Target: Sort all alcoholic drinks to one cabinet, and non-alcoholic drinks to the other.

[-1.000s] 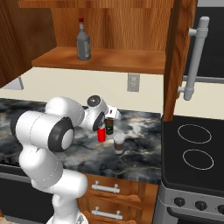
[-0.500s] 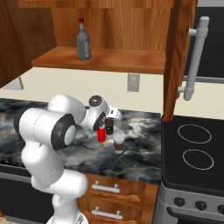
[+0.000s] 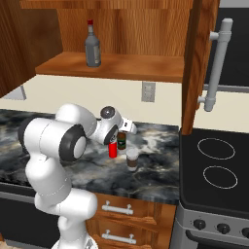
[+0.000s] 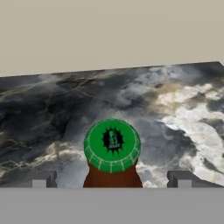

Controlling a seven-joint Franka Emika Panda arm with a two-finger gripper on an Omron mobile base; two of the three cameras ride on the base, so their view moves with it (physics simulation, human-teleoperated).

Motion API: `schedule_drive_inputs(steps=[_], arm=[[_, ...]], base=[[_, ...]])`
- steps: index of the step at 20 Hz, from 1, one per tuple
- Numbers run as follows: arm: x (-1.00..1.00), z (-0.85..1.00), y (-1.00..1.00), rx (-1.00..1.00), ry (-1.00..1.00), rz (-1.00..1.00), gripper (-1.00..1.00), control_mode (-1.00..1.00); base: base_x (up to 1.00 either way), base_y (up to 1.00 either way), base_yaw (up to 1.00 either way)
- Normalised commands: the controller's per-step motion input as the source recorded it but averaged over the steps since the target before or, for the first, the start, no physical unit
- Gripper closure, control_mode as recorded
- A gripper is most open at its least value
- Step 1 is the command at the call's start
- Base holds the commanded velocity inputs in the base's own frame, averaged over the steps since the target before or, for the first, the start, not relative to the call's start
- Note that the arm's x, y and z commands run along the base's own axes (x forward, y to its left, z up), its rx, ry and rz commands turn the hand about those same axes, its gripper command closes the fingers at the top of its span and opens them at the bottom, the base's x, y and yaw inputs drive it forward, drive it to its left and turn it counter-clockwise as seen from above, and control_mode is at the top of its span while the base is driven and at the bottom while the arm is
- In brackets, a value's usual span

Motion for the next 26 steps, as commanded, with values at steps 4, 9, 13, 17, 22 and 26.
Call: schedule_drive_inputs(steps=[4, 9, 13, 17, 22, 26], arm=[[0.04, -0.08, 0.0, 0.0, 0.0, 0.0, -1.0, -1.0], [0.06, -0.07, 0.0, 0.0, 0.0, 0.0, -1.0, -1.0], [0.05, -0.05, -0.01, 0.0, 0.0, 0.0, -1.0, -1.0], [0.09, -0.03, -0.01, 0.0, 0.0, 0.0, 1.0, -1.0], [0.13, -0.01, -0.03, 0.0, 0.0, 0.0, 1.0, -1.0], [0.04, 0.0, -0.02, 0.0, 0.0, 0.0, 1.0, -1.0]], base=[[0.0, 0.0, 0.0], [0.0, 0.0, 0.0], [0.0, 0.0, 0.0], [0.0, 0.0, 0.0], [0.0, 0.0, 0.0], [0.0, 0.0, 0.0]])
